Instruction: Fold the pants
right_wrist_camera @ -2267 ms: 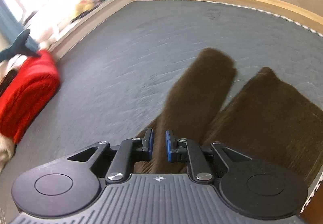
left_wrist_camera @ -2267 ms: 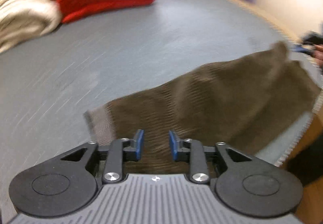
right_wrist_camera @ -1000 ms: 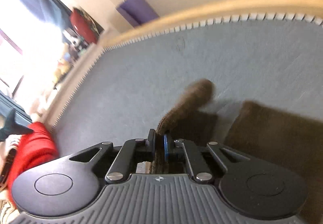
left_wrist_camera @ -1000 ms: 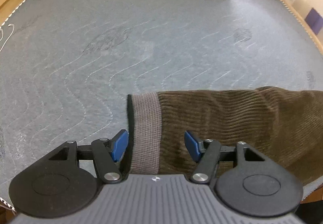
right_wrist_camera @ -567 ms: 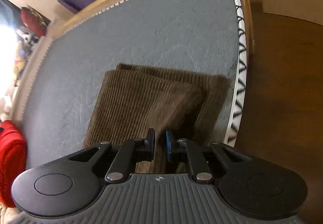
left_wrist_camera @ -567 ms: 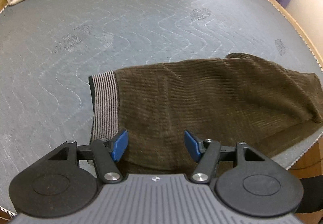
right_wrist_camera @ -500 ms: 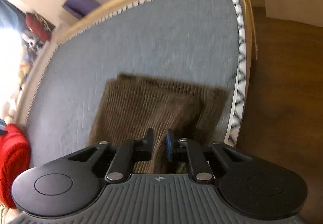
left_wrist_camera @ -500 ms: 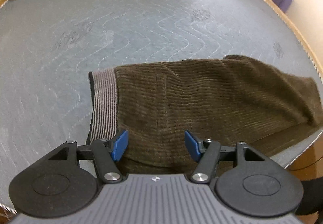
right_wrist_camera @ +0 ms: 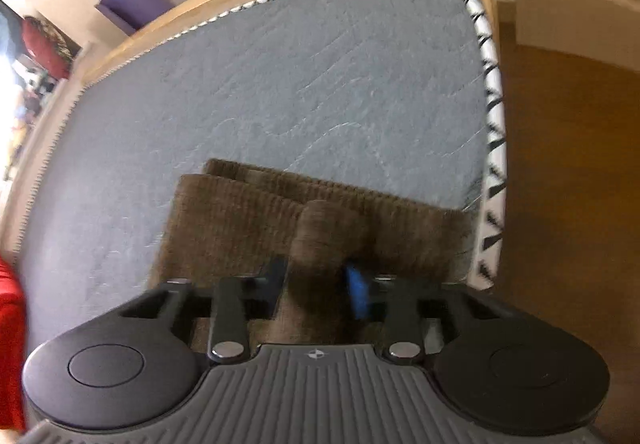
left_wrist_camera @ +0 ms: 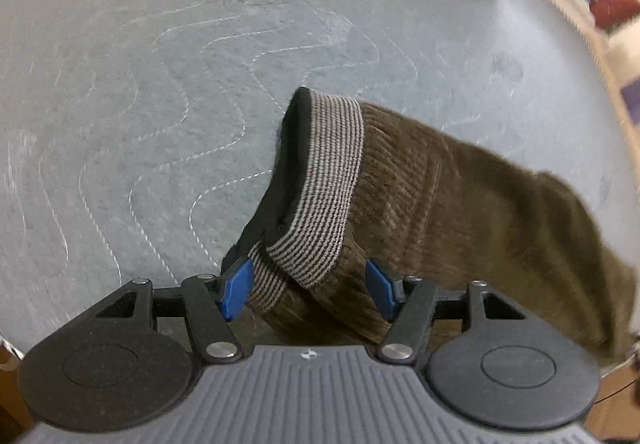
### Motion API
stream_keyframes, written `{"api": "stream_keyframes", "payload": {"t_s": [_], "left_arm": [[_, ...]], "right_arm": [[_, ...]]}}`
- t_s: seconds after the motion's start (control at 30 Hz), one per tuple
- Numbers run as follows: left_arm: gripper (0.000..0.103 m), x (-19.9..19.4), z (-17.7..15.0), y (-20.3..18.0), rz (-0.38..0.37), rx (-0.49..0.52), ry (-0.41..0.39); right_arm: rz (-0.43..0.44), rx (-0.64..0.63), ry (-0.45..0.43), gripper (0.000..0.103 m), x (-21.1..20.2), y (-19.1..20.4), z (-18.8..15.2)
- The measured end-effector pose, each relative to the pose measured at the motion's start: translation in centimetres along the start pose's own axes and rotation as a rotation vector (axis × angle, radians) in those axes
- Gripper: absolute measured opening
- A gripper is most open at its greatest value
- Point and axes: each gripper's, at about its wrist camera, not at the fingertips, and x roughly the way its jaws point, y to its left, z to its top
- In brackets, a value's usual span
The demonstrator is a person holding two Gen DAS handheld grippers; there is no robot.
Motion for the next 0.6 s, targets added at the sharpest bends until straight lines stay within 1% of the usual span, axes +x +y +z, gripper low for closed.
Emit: {"api": "stream_keyframes", "payload": {"t_s": [0.03, 0.07, 0.1, 0.13, 0.17, 0.2, 0.23, 0.27, 0.3, 0.33, 0.37, 0.4, 0.47, 0.5, 0.53, 0.57, 0.6], "left_arm": [[0.067, 0.1, 0.0, -0.5, 0.004, 0.025, -0.005], [0.067, 0.2, 0.1, -0.7, -0.001, 0.036, -0.006], [0.067, 0.5, 0.2, -1.0, 0.002, 0.041, -0.004], [0.066, 0.7, 0.3, -1.2, 0.019, 0.049, -0.001], [0.057, 1.0, 0.3, -1.3, 0.038, 0.059, 0.006], [0.047, 1.4, 0.3, -1.5, 0.065, 0.074, 0.014], [0.044, 1.8, 0.2, -1.6, 0.085, 0.091, 0.022], [0.037, 1.9, 0.1, -1.8, 0.09, 0.102, 0.018], [0.03, 1.7, 0.1, -1.9, 0.099, 0.119, 0.0], [0.028, 1.0, 0.1, -2.2, 0.108, 0.141, -0.033], [0.025, -0.2, 0.1, -2.7, 0.112, 0.158, -0.096], [0.023, -1.7, 0.1, -3.0, 0.099, 0.164, -0.171], [0.022, -5.1, 0.2, -3.0, 0.031, 0.138, -0.319], [0.022, -6.1, 0.1, -2.8, 0.024, 0.132, -0.351], [0.022, -6.5, 0.0, -2.6, 0.028, 0.128, -0.356], [0.022, -6.5, -0.1, -2.2, 0.036, 0.12, -0.337], [0.022, -6.1, -0.2, -1.6, 0.043, 0.1, -0.302]], "right_arm": [[-0.014, 0.0, -0.003, 0.026, 0.2, -0.1, 0.0], [-0.019, -0.001, -0.005, 0.022, 0.1, -0.2, 0.0], [-0.018, -0.009, -0.008, 0.021, 0.0, -0.2, -0.1], [-0.021, -0.024, -0.012, 0.017, -0.1, -0.2, -0.1], [-0.025, -0.035, -0.013, 0.014, -0.2, -0.2, -0.2], [-0.021, -0.034, -0.012, 0.014, -0.4, -0.2, -0.1], [-0.01, -0.028, -0.015, 0.013, -0.6, -0.3, -0.1], [0.0, -0.034, -0.023, 0.013, -0.8, -0.2, 0.0], [0.007, -0.047, -0.036, 0.013, -1.1, 0.1, 0.1], [0.022, -0.05, -0.053, 0.013, -1.5, 0.3, 0.3], [0.055, -0.042, -0.079, 0.012, -2.1, 0.4, 0.6], [0.097, -0.038, -0.114, 0.012, -2.9, 0.7, 0.9], [0.194, -0.072, -0.2, 0.011, -5.0, 1.7, 1.5], [0.23, -0.105, -0.248, 0.011, -6.1, 2.2, 1.7], [0.243, -0.136, -0.29, 0.011, -7.1, 2.7, 1.6], [0.223, -0.16, -0.321, 0.011, -7.6, 2.9, 1.6], [0.172, -0.161, -0.326, 0.01, -7.7, 2.8, 1.5]]}}
